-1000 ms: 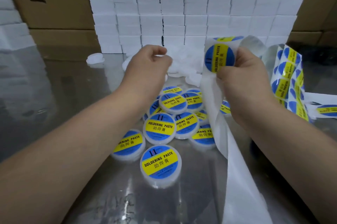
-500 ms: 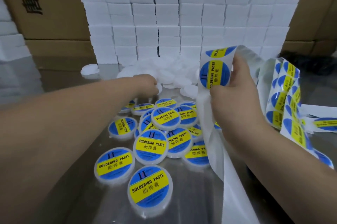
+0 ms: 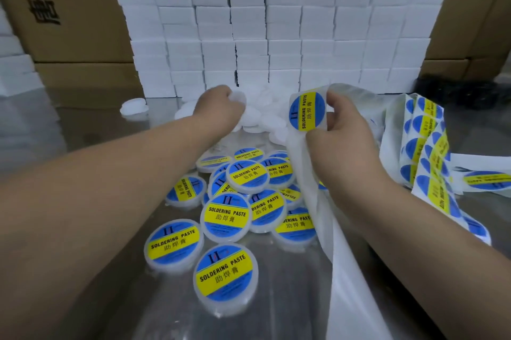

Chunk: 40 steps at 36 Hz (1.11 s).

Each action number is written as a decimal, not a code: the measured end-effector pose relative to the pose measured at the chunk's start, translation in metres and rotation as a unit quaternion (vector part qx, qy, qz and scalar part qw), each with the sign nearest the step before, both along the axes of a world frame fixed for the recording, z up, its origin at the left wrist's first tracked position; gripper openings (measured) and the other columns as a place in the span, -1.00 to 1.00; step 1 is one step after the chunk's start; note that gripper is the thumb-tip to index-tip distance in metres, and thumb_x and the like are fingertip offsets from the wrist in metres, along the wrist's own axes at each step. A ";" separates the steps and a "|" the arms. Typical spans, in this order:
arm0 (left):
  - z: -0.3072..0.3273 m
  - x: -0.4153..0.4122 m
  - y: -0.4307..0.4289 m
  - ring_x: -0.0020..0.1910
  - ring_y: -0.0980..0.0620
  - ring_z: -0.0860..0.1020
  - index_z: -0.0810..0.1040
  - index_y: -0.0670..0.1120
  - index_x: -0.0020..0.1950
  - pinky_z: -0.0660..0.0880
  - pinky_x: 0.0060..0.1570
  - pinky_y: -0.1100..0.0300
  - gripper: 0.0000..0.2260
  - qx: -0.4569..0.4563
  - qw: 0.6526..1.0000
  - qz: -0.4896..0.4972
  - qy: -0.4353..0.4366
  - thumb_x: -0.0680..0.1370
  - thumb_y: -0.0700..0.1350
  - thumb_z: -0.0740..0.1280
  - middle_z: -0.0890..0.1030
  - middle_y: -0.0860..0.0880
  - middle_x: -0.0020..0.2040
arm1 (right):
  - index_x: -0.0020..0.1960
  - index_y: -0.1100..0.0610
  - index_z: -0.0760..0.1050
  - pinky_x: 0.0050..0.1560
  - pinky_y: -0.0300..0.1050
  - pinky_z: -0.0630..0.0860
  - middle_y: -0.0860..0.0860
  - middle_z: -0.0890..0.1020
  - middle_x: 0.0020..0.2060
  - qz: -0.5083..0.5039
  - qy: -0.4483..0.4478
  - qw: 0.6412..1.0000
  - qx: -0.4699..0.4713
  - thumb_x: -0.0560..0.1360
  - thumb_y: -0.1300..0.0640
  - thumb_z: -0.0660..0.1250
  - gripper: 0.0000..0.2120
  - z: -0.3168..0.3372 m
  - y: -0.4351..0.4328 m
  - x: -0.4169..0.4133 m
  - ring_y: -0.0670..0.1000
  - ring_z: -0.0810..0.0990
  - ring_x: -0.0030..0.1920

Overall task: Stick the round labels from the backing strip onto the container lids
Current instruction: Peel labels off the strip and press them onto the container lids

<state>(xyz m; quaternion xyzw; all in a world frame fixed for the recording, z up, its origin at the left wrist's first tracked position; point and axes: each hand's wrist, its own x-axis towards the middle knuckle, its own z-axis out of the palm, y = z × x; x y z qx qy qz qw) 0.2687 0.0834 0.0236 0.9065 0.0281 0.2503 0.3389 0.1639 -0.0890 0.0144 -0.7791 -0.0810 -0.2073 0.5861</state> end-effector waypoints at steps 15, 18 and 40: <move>0.008 -0.115 -0.038 -0.23 0.36 0.48 0.41 0.24 -0.10 0.42 -0.31 0.41 -0.90 -0.094 0.981 -0.152 -0.068 0.52 0.01 0.25 0.51 0.16 -0.11 | -0.02 0.08 0.56 -0.12 -0.11 0.49 0.03 0.65 -0.15 0.091 -0.010 0.995 0.047 0.39 0.30 0.24 -0.76 0.008 0.007 -0.010 -0.06 0.57 -0.17; 0.000 -0.118 -0.038 -0.04 0.15 0.47 0.41 0.28 -0.20 0.38 -0.07 0.24 -0.82 -0.061 0.986 -0.136 -0.070 0.54 0.01 0.20 0.53 0.05 0.02 | -0.03 0.08 0.54 -0.15 -0.13 0.47 0.01 0.64 -0.18 0.148 -0.017 0.988 0.031 0.28 0.25 0.22 -0.71 0.008 0.008 -0.014 -0.06 0.57 -0.18; -0.006 -0.127 -0.023 0.11 0.03 0.43 0.51 0.13 -0.12 0.30 0.00 0.29 -0.91 0.051 0.981 -0.131 -0.132 0.43 0.00 0.38 0.44 0.08 -0.02 | -0.23 0.24 0.50 -0.47 -0.31 0.26 0.05 0.40 -0.39 0.169 -0.013 0.985 -0.016 0.48 0.27 0.25 -0.86 0.001 0.011 -0.018 -0.13 0.33 -0.39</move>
